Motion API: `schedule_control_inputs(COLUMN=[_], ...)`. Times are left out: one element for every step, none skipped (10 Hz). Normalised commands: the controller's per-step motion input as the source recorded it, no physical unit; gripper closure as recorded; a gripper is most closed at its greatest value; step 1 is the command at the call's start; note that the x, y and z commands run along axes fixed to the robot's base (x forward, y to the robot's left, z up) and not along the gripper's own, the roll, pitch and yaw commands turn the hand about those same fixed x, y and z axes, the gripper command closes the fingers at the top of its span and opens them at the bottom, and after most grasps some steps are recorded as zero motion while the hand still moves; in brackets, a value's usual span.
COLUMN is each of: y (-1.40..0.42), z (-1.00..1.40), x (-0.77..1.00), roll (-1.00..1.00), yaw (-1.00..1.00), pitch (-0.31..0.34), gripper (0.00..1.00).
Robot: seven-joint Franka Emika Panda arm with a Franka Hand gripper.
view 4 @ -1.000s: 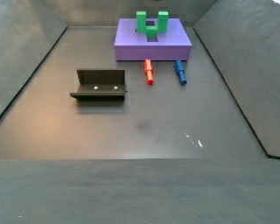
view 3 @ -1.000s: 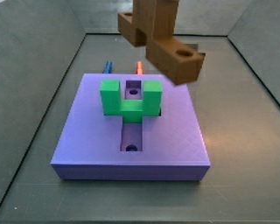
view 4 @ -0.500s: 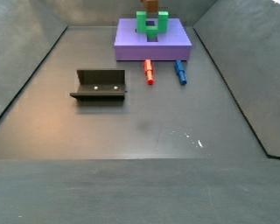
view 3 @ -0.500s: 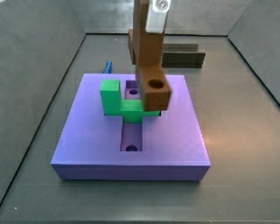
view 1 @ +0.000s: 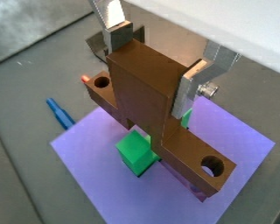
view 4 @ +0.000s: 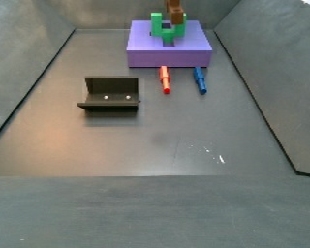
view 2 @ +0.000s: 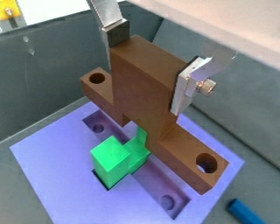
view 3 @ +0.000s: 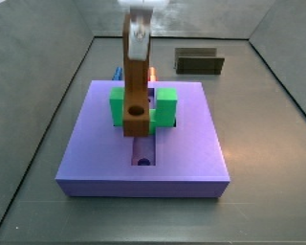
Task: Pick up the brown object. Move up. Place the brown object on the fixture. Regrasp the brown object. Move to above the board. Insert the brown object.
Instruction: Insert the brown object.
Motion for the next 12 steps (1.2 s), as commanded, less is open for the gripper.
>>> schedule_control_inputs(y=[-0.09,-0.07,0.0,0.0,0.0,0.0,0.0,0.0,0.0,0.0,0.0,-0.03], z=[-0.42,-0.41,-0.26,-0.25,-0.31,-0.3,-0.31,-0.27,-0.23,-0.24,-0.24,-0.17], x=[0.09,0.07,0.0,0.0,0.06,0.07,0.0,0.0,0.0,0.03,0.0,0.06], roll=[-0.08,0.0,0.12,0.15,0.14,0.16,0.09,0.06,0.13,0.15,0.11,0.06], yaw=[-0.04,-0.08,-0.07,-0.12,-0.12,-0.13,-0.09,-0.06,-0.02,0.0,-0.01,0.0], pitch=[-0.269,-0.237,-0.123,-0.116,-0.13,-0.104,-0.089,-0.076,-0.026,0.0,-0.004,0.0], gripper=[1.0,1.0,1.0,1.0,1.0,1.0,1.0,1.0,1.0,1.0,1.0,1.0])
